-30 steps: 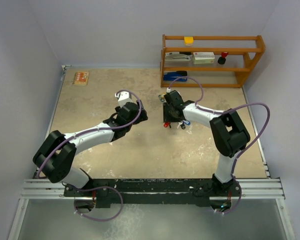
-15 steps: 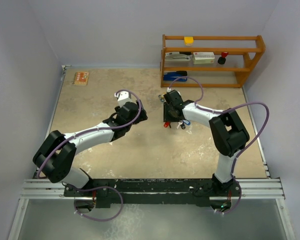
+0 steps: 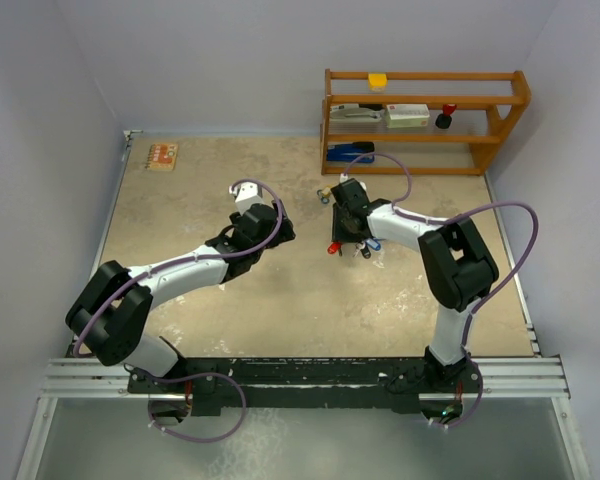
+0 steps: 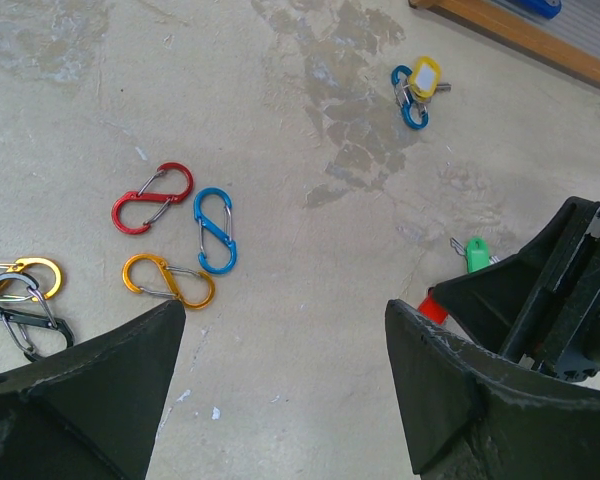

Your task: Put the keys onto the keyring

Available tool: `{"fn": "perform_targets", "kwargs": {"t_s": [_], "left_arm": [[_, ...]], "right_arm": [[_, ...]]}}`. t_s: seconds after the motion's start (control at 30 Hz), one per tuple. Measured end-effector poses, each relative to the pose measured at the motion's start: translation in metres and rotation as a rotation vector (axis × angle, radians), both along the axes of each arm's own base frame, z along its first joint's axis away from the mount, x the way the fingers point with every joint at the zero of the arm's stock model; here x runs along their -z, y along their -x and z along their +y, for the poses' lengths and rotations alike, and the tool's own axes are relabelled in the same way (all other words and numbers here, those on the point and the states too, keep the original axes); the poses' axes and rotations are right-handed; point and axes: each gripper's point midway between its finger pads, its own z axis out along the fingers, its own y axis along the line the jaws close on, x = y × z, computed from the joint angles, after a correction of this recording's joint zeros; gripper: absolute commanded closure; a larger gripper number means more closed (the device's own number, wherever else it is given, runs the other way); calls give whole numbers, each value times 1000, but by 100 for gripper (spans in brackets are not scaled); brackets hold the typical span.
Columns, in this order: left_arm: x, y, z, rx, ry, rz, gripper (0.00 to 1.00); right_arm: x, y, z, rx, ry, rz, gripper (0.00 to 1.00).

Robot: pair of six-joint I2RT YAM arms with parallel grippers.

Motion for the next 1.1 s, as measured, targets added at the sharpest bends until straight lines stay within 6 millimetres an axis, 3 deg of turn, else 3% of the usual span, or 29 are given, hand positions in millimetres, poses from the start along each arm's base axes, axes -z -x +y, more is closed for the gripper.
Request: {"fn": "perform_targets", "kwargs": {"t_s": [0.37,0.57,0.83,0.93,1.1], "left_arm": [[-1,-1,-1,2,5,-4,22],[-1,-1,-1,2,6,-4,22],[-1,0,-2,7,10,-3,22],[-3,-1,-3,9,16,-9,22],[-4,-2,-4,9,23,-11,22]], "right_arm": [[-1,-3,-3,16,1,-7,80],[-1,-5,-5,24,11,-19,99],[-4,-8,-12,34,43,-44,100],[-16,-7,-15,14,49,-90,100],[-58,-5,-17,-26,17,-216,100]]}}
